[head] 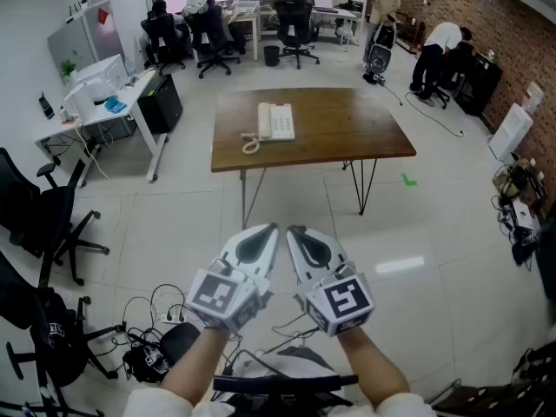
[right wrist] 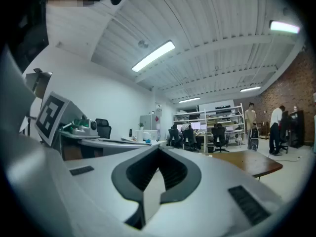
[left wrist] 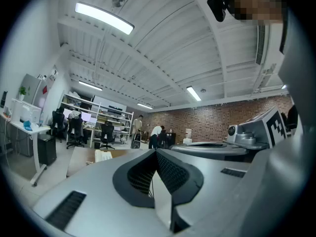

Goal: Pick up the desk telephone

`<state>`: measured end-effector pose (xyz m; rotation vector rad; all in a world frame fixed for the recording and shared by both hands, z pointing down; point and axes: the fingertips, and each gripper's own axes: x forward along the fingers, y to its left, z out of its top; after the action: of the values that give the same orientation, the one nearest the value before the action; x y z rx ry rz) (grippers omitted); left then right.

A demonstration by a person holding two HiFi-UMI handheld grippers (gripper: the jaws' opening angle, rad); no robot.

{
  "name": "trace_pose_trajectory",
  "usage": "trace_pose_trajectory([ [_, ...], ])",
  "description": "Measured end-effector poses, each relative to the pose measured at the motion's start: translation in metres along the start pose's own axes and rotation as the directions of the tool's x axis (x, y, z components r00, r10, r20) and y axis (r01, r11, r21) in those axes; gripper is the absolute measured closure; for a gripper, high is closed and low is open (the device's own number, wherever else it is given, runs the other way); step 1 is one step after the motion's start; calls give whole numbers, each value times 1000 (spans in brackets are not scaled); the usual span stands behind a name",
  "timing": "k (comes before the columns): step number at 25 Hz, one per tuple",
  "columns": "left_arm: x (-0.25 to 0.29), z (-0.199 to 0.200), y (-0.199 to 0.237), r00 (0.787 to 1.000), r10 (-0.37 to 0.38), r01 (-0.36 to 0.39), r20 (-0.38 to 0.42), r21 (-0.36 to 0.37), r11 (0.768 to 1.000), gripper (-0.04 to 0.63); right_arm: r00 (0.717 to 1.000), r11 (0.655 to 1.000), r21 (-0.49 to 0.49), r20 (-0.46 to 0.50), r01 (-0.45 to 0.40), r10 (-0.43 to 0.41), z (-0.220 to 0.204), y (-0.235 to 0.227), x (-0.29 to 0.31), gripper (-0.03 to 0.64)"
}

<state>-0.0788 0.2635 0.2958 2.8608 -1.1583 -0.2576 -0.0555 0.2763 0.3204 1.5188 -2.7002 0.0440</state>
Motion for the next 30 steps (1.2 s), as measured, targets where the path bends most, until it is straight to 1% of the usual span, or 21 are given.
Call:
trace_pose_trajectory([
  [6,32,-6,2,999,29,-29,-14,9,1000,595,1000,1000,3,0,-7,7,2,-33,5,615],
  [12,58,-12,-4,998,66,-65,-24,37,997,595,998,998,5,12,-59,59,-2,-59,5,615],
  [14,64,-14,-5,997,78,-77,-23,46,996,595,998,998,21,20,-64,63,-1,-66,5,615],
  [16,71,-17,-6,996,88,-87,-27,52,995,595,998,998,18,28,-62,62,1,-74,6,615],
  [19,80,-20,-6,995,97,-95,-33,56,994,595,998,998,17,36,-57,56,4,-86,7,615],
  [24,92,-25,-2,994,102,-100,-32,58,993,595,997,998,16,37,-66,66,-7,-99,13,615],
  [30,111,-36,8,995,97,-95,-32,49,994,595,998,998,21,15,-57,57,-16,-115,25,615],
])
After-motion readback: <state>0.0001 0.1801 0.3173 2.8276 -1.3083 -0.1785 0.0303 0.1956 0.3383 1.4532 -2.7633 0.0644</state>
